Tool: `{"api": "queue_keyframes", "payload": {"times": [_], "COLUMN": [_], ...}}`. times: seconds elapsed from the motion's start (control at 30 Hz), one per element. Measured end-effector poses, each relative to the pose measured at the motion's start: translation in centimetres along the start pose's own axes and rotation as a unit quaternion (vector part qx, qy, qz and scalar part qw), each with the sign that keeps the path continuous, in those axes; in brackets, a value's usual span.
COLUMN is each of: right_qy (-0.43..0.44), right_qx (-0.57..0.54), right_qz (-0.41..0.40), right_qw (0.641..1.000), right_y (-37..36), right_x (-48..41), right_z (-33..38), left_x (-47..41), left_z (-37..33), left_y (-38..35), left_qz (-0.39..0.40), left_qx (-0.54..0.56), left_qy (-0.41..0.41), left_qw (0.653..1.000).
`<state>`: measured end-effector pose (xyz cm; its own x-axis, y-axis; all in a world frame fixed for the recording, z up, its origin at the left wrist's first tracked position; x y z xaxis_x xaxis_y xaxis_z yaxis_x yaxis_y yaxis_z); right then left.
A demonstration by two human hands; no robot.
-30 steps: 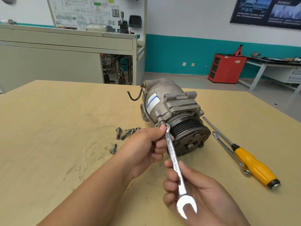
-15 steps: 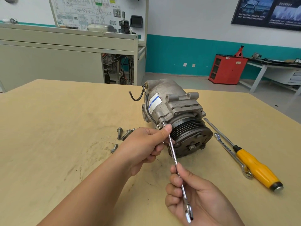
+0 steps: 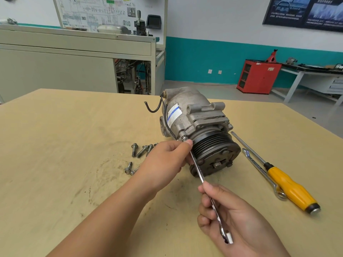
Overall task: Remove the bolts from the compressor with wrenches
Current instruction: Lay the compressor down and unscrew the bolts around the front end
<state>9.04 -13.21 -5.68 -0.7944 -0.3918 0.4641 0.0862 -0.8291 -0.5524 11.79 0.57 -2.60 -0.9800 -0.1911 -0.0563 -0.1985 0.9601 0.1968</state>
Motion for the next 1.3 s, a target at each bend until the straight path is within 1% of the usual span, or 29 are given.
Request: {"api": "queue_keyframes", "payload": {"times": [0.1,0.2,0.27,0.37,0.43,0.5,0.57,0.63,0.77,0.87,0.93,1.03,1.2,1.3], "right_qy": [-0.002,-0.040,-0.071,-0.098,-0.110,-0.122,-0.125,-0.110,-0.074,-0.030,0.006,0.032,-0.029,-0.032], "right_qx": [-0.001,-0.048,-0.075,-0.118,-0.142,-0.162,-0.168,-0.163,-0.142,-0.078,-0.030,0.002,-0.024,-0.042], "right_qz": [0.006,0.029,0.069,0.147,0.188,0.214,0.213,0.190,0.139,0.081,0.056,0.053,0.114,0.121], "right_qw": [1.000,0.998,0.992,0.977,0.966,0.955,0.954,0.962,0.977,0.993,0.998,0.998,0.993,0.991], "right_y": [0.1,0.1,0.0,-0.3,-0.7,-1.1,-1.4,-1.6,-1.8,-1.7,-1.7,-1.6,-1.5,-1.5], "right_x": [0.1,0.3,0.4,0.5,0.4,0.4,0.4,0.4,0.5,0.5,0.4,0.1,-0.2,-0.3], "right_z": [0.4,0.8,1.0,0.9,0.8,0.7,0.5,0.4,0.4,0.3,0.3,0.4,0.1,0.0], "left_x": [0.0,0.1,0.1,0.1,0.0,0.0,-0.1,-0.2,-0.2,-0.1,-0.1,-0.2,-0.1,-0.1], "left_z": [0.0,0.0,0.1,0.4,0.6,0.8,1.1,1.2,1.0,0.7,0.7,0.8,0.9,1.1], "left_y": [0.0,-0.1,-0.1,0.0,0.0,0.0,0.1,0.1,0.1,-0.1,-0.3,-0.3,-0.4,-0.5], "left_qz": [0.022,0.053,0.075,0.113,0.129,0.133,0.127,0.121,0.129,0.116,0.105,0.103,0.127,0.138], "left_qx": [0.028,0.066,0.119,0.209,0.233,0.232,0.215,0.197,0.193,0.166,0.159,0.174,0.238,0.255], "left_qy": [0.013,0.034,0.064,0.108,0.121,0.127,0.126,0.123,0.097,0.065,0.057,0.066,0.087,0.098], "left_qw": [0.999,0.996,0.988,0.965,0.956,0.955,0.960,0.965,0.968,0.977,0.980,0.977,0.959,0.952]}}
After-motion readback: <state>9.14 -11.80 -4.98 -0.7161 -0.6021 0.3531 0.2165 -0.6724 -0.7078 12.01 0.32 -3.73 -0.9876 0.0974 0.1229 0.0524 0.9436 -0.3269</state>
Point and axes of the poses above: each hand's wrist, its own x-axis away from the middle knuckle, its own y-axis out of the back of the hand, z = x × y, the point moved 3 cm from there along -x, towards the middle knuckle, and after that the axes turned 5 degrees about -z, right-handed, at the moved point
